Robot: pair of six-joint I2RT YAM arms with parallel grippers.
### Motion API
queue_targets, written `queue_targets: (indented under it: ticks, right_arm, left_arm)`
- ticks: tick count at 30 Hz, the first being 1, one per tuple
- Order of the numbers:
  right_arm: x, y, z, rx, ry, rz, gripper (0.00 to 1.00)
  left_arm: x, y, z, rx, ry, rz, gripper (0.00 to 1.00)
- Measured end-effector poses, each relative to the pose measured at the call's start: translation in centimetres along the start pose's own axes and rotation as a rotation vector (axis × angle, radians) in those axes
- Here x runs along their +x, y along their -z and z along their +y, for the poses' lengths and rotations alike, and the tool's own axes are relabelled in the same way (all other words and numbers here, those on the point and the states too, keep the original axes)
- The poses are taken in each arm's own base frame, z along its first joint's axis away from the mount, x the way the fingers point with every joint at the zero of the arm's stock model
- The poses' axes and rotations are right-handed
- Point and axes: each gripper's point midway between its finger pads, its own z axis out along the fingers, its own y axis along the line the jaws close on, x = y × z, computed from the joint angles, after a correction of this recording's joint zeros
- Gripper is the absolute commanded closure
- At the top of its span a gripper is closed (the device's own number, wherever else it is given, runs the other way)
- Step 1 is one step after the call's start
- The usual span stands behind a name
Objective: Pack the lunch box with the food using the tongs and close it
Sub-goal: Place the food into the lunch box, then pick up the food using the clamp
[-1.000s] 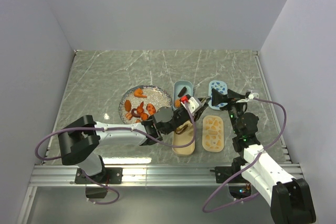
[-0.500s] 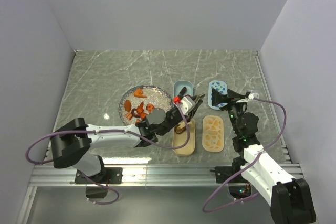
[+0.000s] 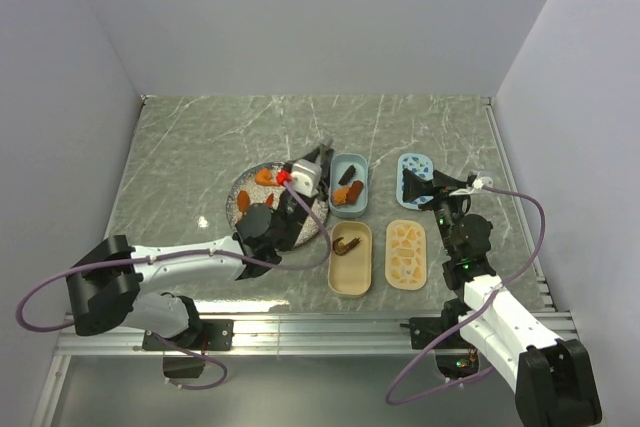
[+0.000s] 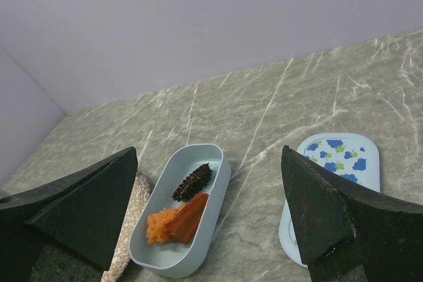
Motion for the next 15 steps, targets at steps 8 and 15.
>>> queue_targets:
  ticks: [8,15]
  right_arm:
    - [0.2,0.0,0.0,0.001,0.000,0.005,0.04]
    - [0.4,0.0,-0.1,0.002,0.000,0.012,0.04]
  left_arm:
    - [4.8,-0.4,9.4,-0.348,-0.073,0.056,0.65]
    - [6.5,0.5,12.8,-0.456,-0.089,0.081,0.62]
